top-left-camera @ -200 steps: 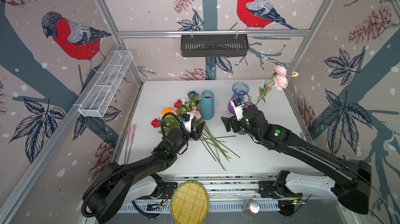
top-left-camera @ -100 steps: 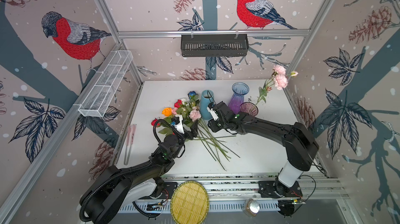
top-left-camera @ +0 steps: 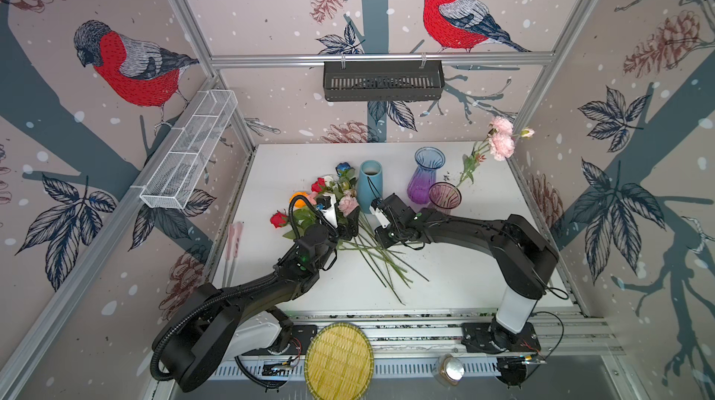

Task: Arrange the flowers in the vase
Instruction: 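Grasp the remaining stems with the right gripper while the left returns to the bunch, then pull a blue rose stem up out of the bunch with the right gripper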

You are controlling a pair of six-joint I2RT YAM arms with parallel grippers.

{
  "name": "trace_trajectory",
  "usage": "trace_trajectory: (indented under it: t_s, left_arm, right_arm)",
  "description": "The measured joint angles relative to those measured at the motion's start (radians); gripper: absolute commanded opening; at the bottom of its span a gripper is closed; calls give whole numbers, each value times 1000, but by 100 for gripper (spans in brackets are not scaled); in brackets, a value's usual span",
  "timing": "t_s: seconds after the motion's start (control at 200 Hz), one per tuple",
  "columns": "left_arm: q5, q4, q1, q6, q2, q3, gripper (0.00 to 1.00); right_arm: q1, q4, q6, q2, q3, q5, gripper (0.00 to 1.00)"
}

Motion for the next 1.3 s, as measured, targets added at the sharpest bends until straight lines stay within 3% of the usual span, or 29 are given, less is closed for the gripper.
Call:
trace_trajectory:
  t_s: [0.27, 0.67, 0.926, 1.071, 1.296]
  left_arm:
    - [2, -6, 0, 14, 2, 2, 79]
    - [1, -20, 0, 15, 2, 7, 79]
    - [1, -21, 0, 22, 1, 7, 79]
    - [4, -21, 0, 23, 1, 10, 68]
    - [54, -20, 0, 39, -8, 9, 69]
  right_arm:
    - [13, 7, 13, 8, -18, -7, 24]
    - [19, 7, 14, 3, -18, 8, 5]
    - [19, -2, 14, -29, -18, 36, 4]
    - [19, -15, 14, -65, -14, 46, 3]
    - [19, -22, 13, -153, -11, 71, 3]
